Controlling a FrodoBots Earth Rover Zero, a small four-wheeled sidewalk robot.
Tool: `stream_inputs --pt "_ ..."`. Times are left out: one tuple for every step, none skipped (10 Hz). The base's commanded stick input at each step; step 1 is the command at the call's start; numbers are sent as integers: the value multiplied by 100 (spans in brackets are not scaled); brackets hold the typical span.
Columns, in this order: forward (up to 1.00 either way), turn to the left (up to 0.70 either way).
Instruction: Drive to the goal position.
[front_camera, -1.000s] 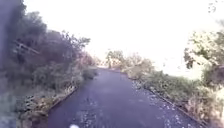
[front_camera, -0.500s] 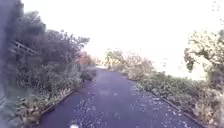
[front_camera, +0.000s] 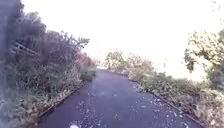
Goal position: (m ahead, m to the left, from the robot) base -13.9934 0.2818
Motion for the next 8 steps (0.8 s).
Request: stream_inputs --pt "4 0" --pt "4 0" --pt "4 0" --pt "4 0" --pt "4 0" --pt "-1 0" --pt "-15 0" --pt "-29 0"
